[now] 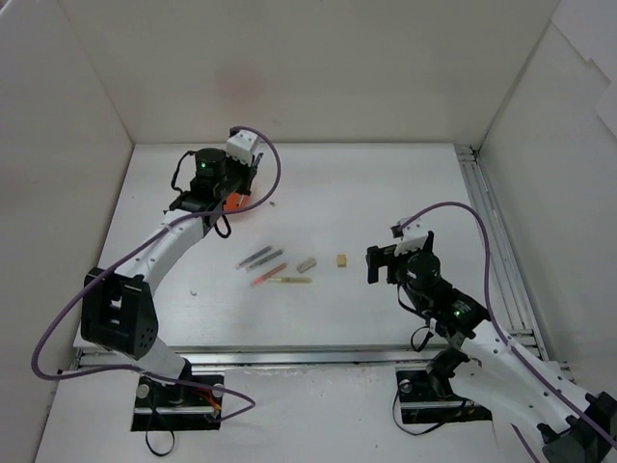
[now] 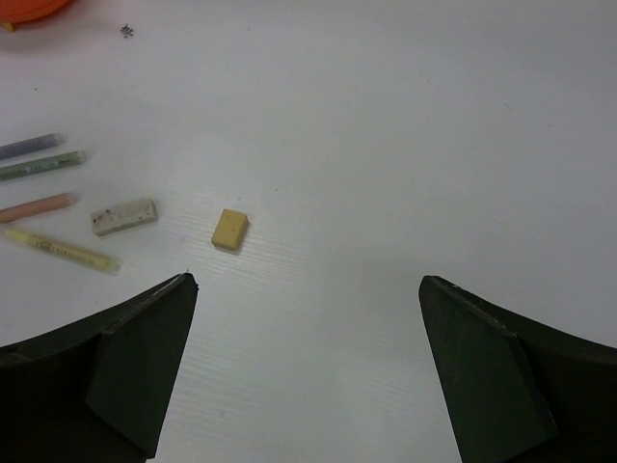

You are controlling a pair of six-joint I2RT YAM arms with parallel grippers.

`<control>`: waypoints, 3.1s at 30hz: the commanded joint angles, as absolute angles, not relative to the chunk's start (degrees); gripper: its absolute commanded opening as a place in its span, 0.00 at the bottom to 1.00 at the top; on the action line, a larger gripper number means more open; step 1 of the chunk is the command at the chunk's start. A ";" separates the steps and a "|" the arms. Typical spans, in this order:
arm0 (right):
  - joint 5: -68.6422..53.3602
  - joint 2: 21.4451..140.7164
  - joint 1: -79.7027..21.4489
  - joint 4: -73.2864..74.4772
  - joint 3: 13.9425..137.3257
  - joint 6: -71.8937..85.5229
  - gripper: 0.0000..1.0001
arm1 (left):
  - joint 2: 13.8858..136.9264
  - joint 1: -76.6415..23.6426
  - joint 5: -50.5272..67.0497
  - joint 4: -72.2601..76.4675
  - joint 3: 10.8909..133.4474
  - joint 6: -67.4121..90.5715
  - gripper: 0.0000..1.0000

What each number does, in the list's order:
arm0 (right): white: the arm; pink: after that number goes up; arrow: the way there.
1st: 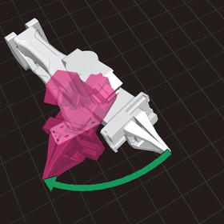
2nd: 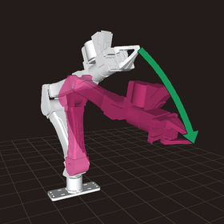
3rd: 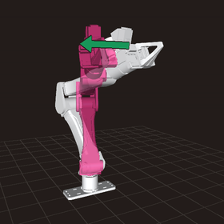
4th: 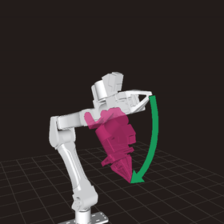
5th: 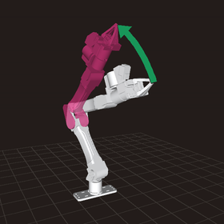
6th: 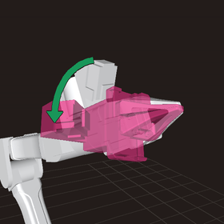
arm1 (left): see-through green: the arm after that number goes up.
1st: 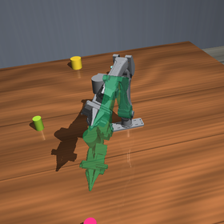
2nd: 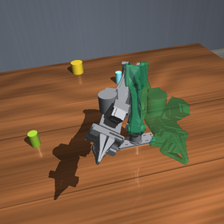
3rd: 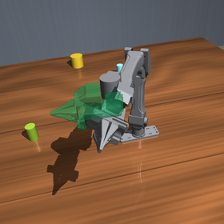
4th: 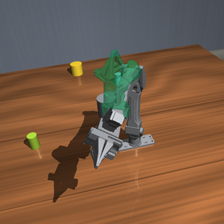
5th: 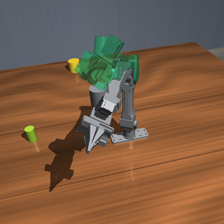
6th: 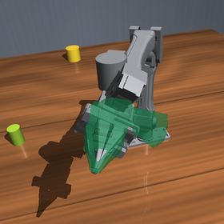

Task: Sort the stationery into containers
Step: Place the pen in the storage box, then pick up the pen from the center of the board.

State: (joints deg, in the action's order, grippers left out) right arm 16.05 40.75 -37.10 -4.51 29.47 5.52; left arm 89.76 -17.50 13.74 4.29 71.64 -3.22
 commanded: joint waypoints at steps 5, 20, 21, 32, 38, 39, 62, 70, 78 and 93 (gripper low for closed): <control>17.14 43.68 -36.91 -11.33 31.99 2.20 0.98 | 91.93 -11.44 20.11 27.39 71.63 -4.75 0.00; 17.40 51.24 -36.65 -15.90 34.98 -2.63 0.98 | 103.09 -5.45 34.45 46.05 74.27 4.66 0.00; 17.32 51.68 -36.56 -16.00 35.07 -2.64 0.98 | 103.62 -5.45 34.37 46.49 74.09 4.57 0.00; 16.61 53.70 -36.21 -16.87 36.12 -3.78 0.98 | 108.10 -4.92 37.25 47.20 76.55 0.27 0.00; 15.91 55.10 -35.86 -17.93 36.56 -4.31 0.98 | 111.52 -4.92 40.25 44.11 80.77 -2.99 0.00; 15.82 55.46 -35.95 -18.02 36.74 -4.31 0.98 | 111.88 -4.31 39.99 44.56 81.03 -2.90 0.00; 13.80 58.80 -34.89 -21.09 37.00 -4.66 0.98 | 111.01 -2.72 39.91 35.95 78.67 -7.03 0.00; 13.62 57.92 -34.81 -21.27 36.12 -3.96 0.98 | 109.61 -2.11 40.78 29.01 79.54 -5.45 0.18; 12.13 54.67 -34.89 -22.15 34.10 -3.25 0.98 | 103.54 -2.11 39.64 29.18 75.85 -3.96 0.42; 3.43 58.97 -36.65 -12.76 38.49 1.56 0.98 | 80.00 -6.41 29.56 17.55 64.25 13.53 1.00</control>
